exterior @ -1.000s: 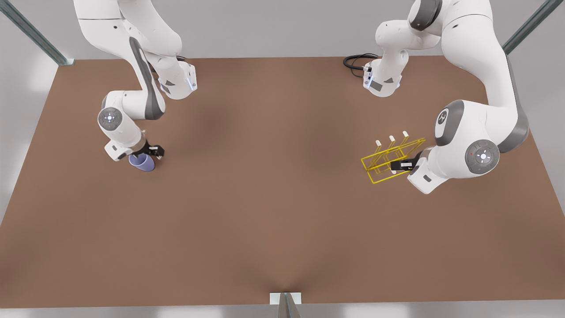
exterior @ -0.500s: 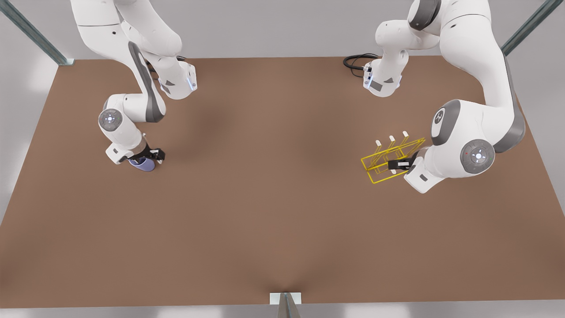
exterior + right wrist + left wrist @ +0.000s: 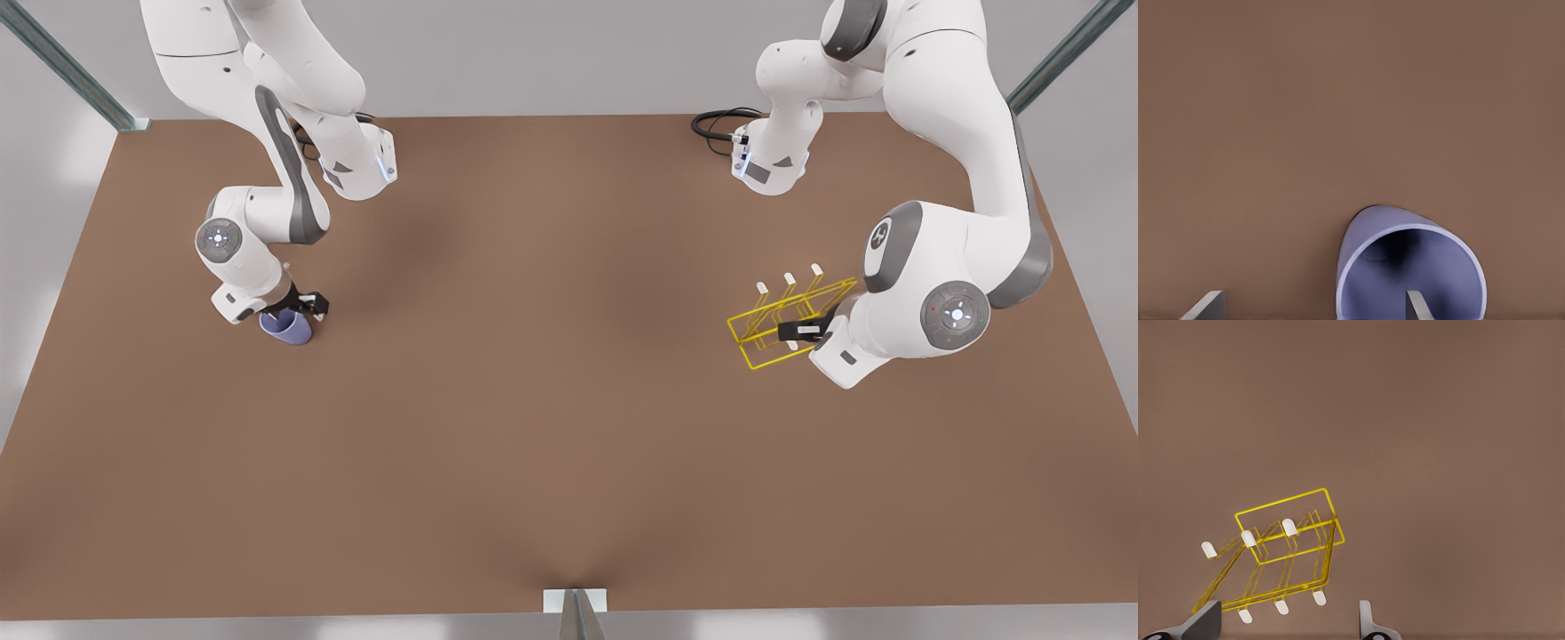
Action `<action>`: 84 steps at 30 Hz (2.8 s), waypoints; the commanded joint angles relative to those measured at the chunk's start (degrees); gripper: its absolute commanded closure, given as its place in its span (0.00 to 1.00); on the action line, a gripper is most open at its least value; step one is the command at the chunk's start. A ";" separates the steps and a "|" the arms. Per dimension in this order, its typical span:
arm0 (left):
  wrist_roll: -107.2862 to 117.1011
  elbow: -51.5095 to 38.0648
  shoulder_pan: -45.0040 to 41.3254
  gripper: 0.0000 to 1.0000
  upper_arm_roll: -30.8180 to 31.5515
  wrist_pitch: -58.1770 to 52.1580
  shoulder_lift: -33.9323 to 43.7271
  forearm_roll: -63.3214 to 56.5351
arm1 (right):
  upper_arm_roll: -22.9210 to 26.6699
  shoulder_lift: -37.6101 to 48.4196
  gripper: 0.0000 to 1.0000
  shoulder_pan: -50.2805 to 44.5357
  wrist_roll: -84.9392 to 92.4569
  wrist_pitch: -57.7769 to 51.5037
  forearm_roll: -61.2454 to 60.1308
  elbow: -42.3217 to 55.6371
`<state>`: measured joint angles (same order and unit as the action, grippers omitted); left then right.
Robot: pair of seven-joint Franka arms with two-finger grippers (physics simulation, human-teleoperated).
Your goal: Place the cup on the cup holder
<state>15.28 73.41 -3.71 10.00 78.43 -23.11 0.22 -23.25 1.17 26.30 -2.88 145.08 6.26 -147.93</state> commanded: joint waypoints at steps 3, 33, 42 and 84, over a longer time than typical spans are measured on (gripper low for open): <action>1.42 -0.02 -0.69 0.00 0.02 -0.04 -0.18 -0.04 | 0.22 -0.82 0.00 -1.07 1.56 0.91 -0.11 0.01; 2.29 -0.02 -1.21 0.00 0.02 -0.04 -0.27 -0.31 | 0.04 -4.77 0.79 2.00 2.61 3.02 4.46 -0.52; 3.52 -0.02 -1.74 0.00 0.02 0.05 -0.53 -0.39 | -0.31 -3.46 0.79 2.36 3.76 1.61 4.37 -0.52; 69.70 -0.55 -13.78 0.00 -0.42 18.68 -7.74 5.14 | -4.26 -41.42 0.79 -37.37 -5.21 -4.37 -41.77 57.40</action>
<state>47.70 72.84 -16.51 9.71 92.83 -30.60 5.01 -26.59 -40.01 -11.51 -8.07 136.28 -35.17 -90.63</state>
